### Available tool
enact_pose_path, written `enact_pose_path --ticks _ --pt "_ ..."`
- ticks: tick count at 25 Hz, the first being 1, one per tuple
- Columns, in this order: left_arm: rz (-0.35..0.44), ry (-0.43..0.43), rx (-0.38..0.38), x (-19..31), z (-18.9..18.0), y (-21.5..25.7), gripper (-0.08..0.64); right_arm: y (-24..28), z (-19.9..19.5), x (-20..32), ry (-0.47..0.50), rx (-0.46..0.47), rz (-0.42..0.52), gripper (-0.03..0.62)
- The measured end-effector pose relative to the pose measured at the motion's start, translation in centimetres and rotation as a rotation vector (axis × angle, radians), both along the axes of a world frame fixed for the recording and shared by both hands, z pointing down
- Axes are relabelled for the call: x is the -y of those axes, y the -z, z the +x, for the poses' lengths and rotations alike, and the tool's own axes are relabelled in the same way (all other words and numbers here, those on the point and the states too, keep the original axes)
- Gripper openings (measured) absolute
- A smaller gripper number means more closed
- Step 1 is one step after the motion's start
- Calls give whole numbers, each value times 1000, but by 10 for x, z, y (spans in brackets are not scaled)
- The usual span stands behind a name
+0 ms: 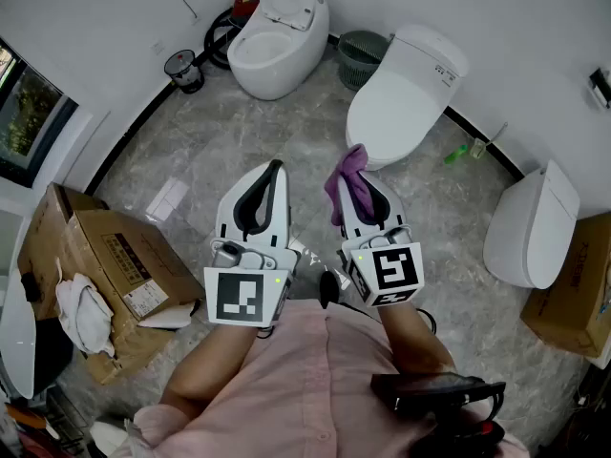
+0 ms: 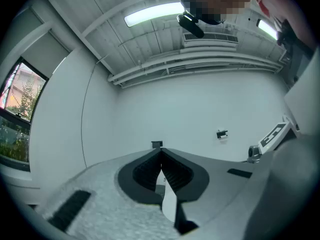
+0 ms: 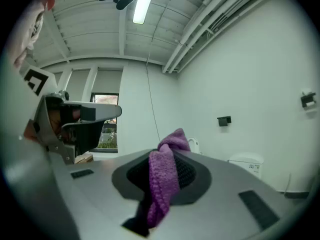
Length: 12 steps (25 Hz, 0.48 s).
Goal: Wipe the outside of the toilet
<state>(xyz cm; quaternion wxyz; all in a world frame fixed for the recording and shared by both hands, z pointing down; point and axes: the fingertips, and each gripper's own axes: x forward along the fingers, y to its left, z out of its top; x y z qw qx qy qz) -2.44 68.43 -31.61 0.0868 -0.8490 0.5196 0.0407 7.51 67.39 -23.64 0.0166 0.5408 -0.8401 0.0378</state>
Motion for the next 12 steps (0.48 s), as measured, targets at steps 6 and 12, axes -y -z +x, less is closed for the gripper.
enact_pose_path --ticks 6,12 --pt "-7 12 -9 6 -1 -3 8 -5 -2 4 24 3 9 61" --pt "-38 36 4 15 7 -9 8 -5 15 12 11 24 26 61"
